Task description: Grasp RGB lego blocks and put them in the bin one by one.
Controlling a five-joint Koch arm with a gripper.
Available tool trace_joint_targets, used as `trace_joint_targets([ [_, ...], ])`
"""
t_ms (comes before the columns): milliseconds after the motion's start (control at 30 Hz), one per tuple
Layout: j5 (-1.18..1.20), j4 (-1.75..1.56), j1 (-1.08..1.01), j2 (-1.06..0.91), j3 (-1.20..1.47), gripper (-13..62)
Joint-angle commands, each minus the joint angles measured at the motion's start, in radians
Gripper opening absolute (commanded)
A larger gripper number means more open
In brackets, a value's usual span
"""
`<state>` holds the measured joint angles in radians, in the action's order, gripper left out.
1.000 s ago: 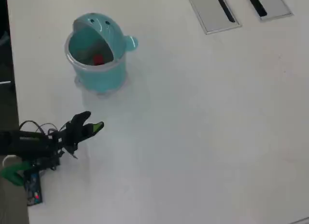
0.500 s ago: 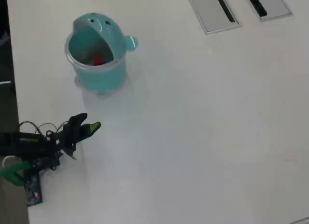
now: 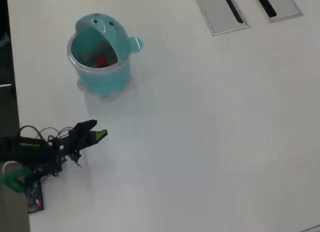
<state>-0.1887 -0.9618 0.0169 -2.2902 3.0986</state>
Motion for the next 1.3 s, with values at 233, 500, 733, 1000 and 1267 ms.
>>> trace_joint_targets([
  [233,0.028,0.382,0.020,-0.069,0.074,35.8],
  [500,0.029,0.552,0.006,-0.063,0.074,35.7],
  [733,0.031,0.660,0.018,-0.063,0.074,35.7],
  [1000,0.048,0.732,0.006,-0.060,0.074,35.1],
  [1267,0.048,0.735,0.017,-0.061,0.074,34.7],
])
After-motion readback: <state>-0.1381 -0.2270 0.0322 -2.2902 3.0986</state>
